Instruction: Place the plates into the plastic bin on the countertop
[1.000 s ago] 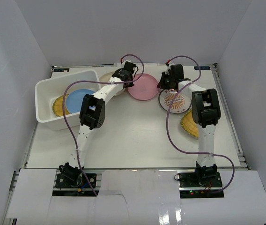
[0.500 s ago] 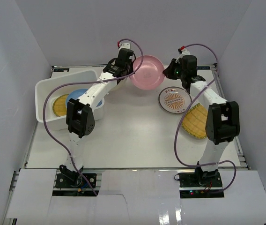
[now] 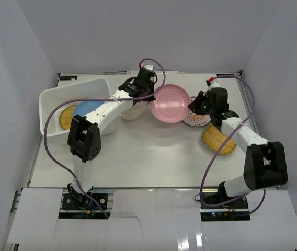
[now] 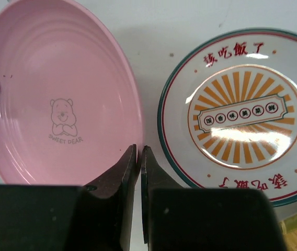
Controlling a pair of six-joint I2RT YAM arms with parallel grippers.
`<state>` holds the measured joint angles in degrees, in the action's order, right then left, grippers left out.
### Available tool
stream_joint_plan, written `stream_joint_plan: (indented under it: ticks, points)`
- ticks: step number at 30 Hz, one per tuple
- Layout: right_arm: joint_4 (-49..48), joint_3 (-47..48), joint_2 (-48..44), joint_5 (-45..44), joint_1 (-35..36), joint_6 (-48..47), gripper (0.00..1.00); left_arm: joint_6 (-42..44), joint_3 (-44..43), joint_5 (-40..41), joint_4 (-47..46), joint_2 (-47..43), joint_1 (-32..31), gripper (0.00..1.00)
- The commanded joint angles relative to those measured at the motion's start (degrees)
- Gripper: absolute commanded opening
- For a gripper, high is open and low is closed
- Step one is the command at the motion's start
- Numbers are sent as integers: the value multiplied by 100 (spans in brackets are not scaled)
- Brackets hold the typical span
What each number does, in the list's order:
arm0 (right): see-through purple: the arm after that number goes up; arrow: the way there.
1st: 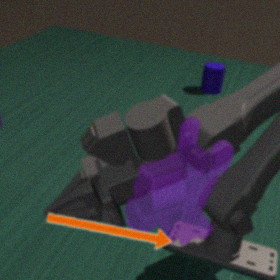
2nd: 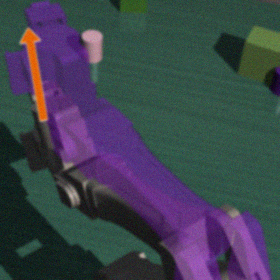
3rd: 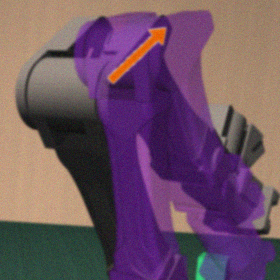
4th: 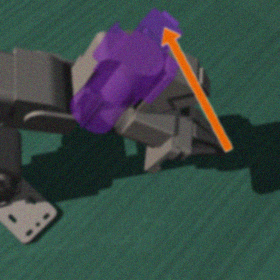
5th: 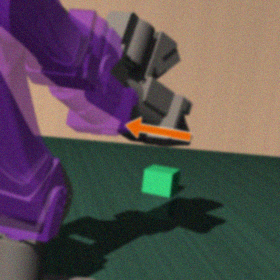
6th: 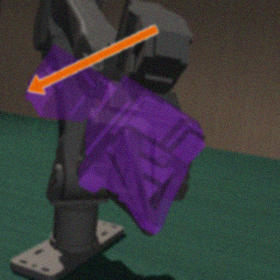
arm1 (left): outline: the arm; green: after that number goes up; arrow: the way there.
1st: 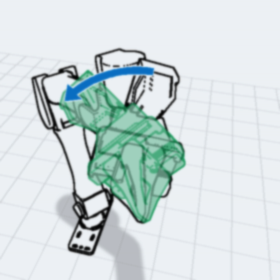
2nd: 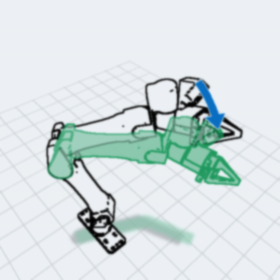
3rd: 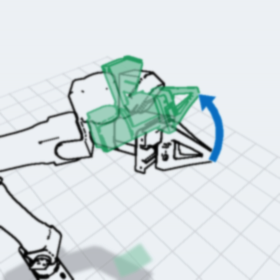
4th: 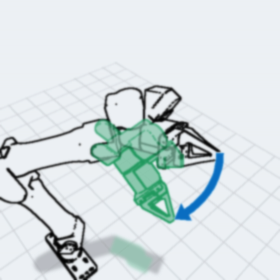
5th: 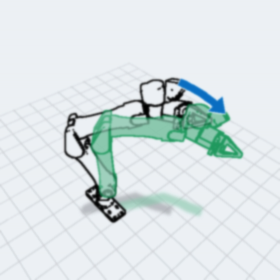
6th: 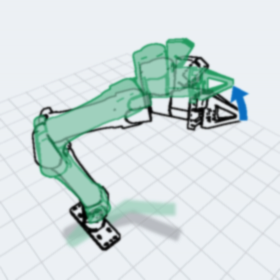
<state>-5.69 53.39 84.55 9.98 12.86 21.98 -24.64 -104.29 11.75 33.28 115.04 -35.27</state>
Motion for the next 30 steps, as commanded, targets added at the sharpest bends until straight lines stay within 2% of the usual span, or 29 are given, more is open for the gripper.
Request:
stream_joint_plan:
  ticks: [1,3,6,7,11,16,19,20,24,30]
  points:
    - [-64,-143,-755,392,252,-71,8,-49,-653,-119,-332,-913,-103,0]
    - [234,-336,-1079,120,252,-106,8,-93,-584,-365,-164,-922,-112,0]
    - [218,-1074,-1572,-162,252,52,8,-207,214,-586,-163,-1071,-138,0]
    - [183,-1528,-1695,-224,252,104,8,-286,764,-638,-294,-1194,-173,0]
    - [104,-2514,-2450,-435,252,246,8,-532,2040,-963,-892,-1475,-226,0]
    - [174,-3070,-2716,-505,234,316,8,-699,2738,-1227,-1359,-1388,-305,1]
    - [287,-3238,-2795,-646,226,281,8,-700,2861,-1412,-1447,-1283,-323,16]
    - [323,-3316,-2882,-681,225,255,8,-682,2896,-1386,-1464,-1265,-314,25]
    - [525,-3431,-3181,-725,225,246,8,-594,2984,-1263,-1526,-1230,-323,39]
    - [885,-3537,-3533,-611,225,228,8,-541,3187,-1060,-1640,-1090,-323,54]
